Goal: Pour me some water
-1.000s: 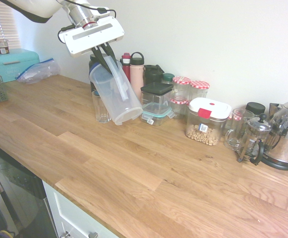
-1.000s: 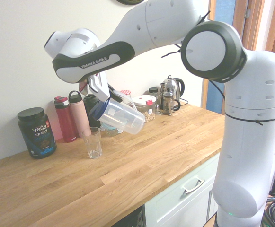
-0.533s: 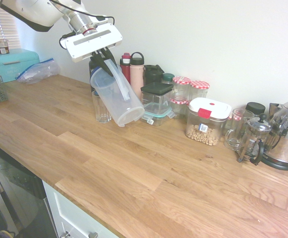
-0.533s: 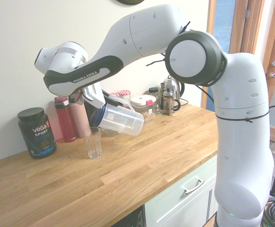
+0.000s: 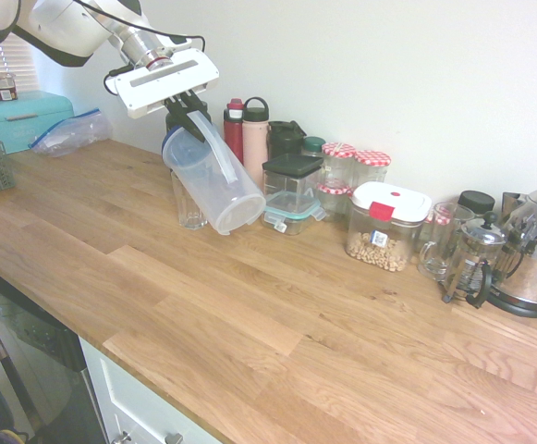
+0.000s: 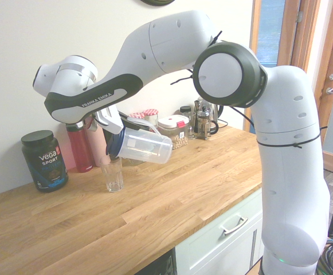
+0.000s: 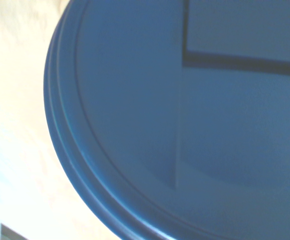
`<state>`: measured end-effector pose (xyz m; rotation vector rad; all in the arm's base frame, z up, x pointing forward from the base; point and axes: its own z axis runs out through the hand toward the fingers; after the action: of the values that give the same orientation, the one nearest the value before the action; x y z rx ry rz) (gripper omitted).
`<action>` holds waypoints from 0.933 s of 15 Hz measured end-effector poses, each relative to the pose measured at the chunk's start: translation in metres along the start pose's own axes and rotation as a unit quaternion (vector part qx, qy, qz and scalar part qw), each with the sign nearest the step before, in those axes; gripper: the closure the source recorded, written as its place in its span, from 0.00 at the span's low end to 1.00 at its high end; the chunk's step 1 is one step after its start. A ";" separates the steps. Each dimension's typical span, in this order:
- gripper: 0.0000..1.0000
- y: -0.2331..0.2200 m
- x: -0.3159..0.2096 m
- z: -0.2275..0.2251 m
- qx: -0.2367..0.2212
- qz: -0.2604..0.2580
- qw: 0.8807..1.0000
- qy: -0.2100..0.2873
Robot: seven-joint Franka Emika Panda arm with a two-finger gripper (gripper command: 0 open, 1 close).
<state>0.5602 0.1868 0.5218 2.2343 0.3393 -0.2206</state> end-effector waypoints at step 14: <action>1.00 0.145 -0.174 0.094 0.335 0.251 0.908 0.026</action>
<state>0.4370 -0.0035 0.6160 2.9154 -0.3524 0.0123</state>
